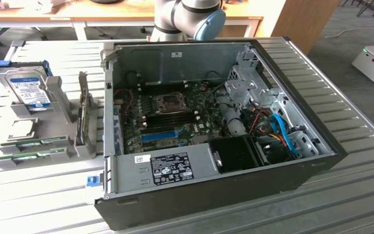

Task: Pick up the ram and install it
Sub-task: 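Pick up the ram and move it above insertion slot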

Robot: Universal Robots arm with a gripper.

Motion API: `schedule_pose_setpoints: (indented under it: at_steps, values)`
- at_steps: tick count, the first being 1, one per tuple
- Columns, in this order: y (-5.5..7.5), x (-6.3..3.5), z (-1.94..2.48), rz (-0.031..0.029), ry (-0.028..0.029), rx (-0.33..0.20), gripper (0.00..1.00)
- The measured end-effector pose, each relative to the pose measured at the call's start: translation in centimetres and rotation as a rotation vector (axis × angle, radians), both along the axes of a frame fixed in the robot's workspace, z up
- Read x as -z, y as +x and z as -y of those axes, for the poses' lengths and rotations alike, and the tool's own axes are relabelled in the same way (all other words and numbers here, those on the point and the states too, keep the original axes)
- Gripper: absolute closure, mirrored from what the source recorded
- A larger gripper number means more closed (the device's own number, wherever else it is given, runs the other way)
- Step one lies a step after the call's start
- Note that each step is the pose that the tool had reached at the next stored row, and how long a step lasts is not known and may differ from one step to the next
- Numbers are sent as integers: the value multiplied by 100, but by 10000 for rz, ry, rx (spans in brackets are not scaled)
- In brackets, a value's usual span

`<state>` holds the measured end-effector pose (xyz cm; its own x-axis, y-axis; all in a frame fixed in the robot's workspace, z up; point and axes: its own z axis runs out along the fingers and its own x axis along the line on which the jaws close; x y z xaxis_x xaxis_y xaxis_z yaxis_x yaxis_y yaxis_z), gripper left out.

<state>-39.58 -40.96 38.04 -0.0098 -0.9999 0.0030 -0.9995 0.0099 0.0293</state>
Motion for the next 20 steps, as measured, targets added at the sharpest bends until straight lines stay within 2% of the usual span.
schedule_pose_setpoints:
  at_steps: [13,14,15,16,17,18,20]
  values:
    - [0,1,1,1,1,0,89]
    - [0,1,1,1,1,0,83]
    - [0,1,1,1,1,0,83]
    - [0,1,1,1,1,0,77]
    - [0,1,1,1,1,-1,77]
    - [0,0,1,1,1,-1,70]
    - [0,1,1,1,1,0,70]
